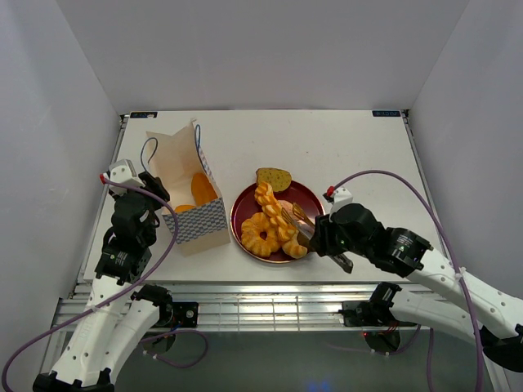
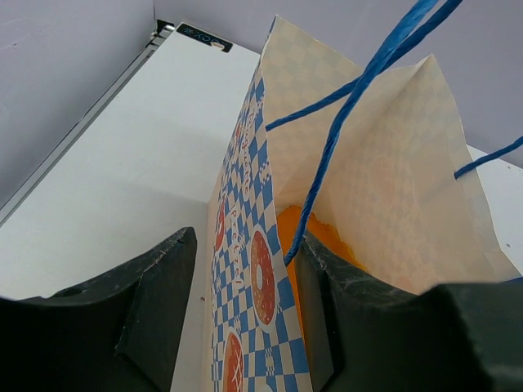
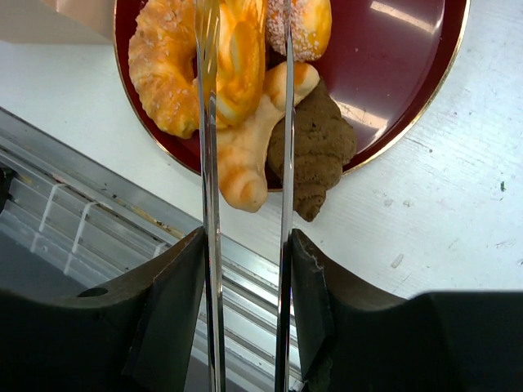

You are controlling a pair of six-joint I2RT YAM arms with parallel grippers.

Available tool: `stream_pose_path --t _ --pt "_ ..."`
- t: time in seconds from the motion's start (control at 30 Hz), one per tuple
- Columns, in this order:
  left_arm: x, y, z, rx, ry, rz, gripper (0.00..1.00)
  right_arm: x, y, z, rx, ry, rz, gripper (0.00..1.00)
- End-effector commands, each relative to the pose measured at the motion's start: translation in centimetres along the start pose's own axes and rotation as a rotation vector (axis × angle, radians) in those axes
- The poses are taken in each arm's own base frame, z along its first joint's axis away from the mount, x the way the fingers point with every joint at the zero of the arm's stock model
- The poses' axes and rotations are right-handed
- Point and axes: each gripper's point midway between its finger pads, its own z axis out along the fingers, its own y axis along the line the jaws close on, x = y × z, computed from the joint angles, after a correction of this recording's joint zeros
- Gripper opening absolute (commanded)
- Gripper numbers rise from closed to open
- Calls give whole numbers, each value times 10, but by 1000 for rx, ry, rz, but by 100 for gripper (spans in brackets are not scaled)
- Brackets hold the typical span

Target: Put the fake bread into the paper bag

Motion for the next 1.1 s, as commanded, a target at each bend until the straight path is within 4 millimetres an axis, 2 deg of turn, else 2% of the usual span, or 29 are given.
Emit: stream_pose_path --t 0.0,0.3,0.6,0.67,0.8,0.87,1.07 --pt "0 -2 0 11 9 15 61 1 -2 -5 0 -20 30 49" --pt "0 -2 0 11 9 16 61 18 0 -3 -34 14 52 49" --pt "0 -3 -1 15 7 13 61 26 3 3 -48 42 70 43" --pt "0 -3 -1 18 8 13 61 26 3 5 -44 46 69 38" --pt "-1 -2 -1 15 5 12 61 14 7 2 -46 20 69 25" --pt "-1 -3 -2 17 4 9 62 2 10 -2 -54 -5 67 15" --pt "0 -3 -2 18 7 11 62 -17 15 -10 -59 -47 54 8"
